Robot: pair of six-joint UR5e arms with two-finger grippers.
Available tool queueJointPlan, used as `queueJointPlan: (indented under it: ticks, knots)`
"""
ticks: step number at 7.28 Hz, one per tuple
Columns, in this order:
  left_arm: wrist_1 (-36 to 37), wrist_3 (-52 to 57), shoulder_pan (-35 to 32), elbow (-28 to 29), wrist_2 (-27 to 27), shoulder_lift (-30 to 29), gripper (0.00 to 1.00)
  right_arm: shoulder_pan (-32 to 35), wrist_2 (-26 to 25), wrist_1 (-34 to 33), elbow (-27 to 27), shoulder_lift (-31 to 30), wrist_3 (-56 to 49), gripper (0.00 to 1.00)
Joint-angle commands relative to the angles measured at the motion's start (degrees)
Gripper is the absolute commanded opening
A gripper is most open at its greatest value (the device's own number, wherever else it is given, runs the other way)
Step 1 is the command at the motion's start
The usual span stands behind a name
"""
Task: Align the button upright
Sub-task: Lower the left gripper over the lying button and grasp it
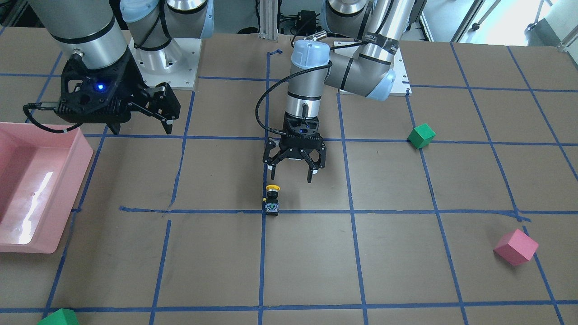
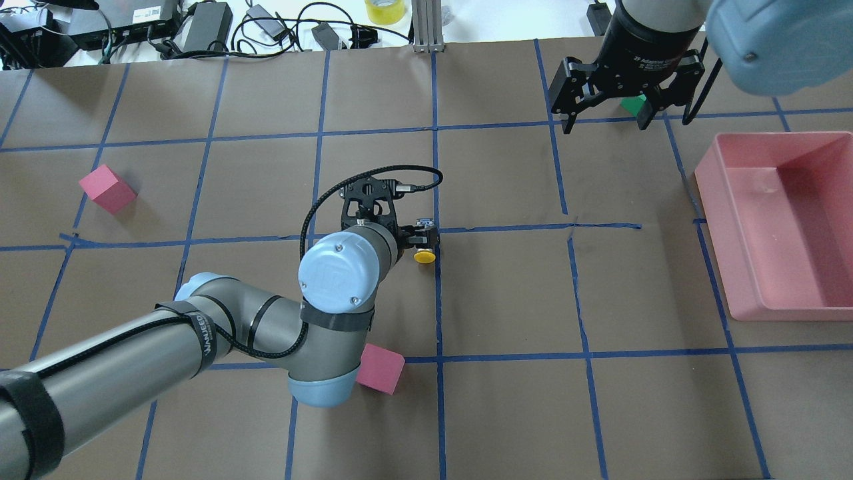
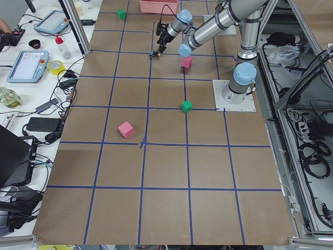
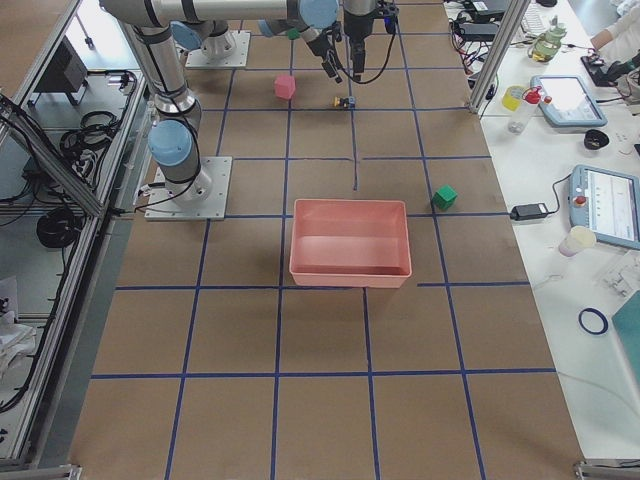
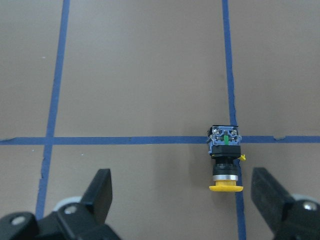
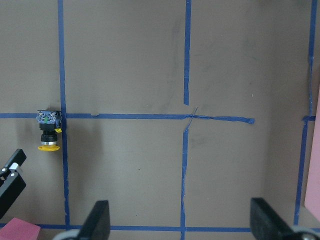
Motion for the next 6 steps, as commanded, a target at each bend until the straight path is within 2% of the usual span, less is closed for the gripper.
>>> queueJointPlan:
  ticks: [1, 3, 5, 6]
  knots:
    - [14.1, -0.8, -2.0, -0.8, 1.1, -7.7, 1.00, 0.0, 0.0, -0.1, 0.1, 0.0, 0.0, 1.00]
    - [18.8, -2.3, -6.2, -0.7, 6.5, -12.0, 1.00, 0.0, 0.0, -0.3, 0.2, 0.1, -0.1, 1.00]
    - [20.0, -3.6, -6.7, -0.5, 6.8, -14.1, 1.00, 0.0, 0.0, -0.3, 0.2, 0.1, 0.0, 1.00]
    - [20.1, -3.6, -6.6, -0.4, 6.8, -14.1, 0.85, 0.0, 0.0, -0.2, 0.2, 0.0, 0.0, 1.00]
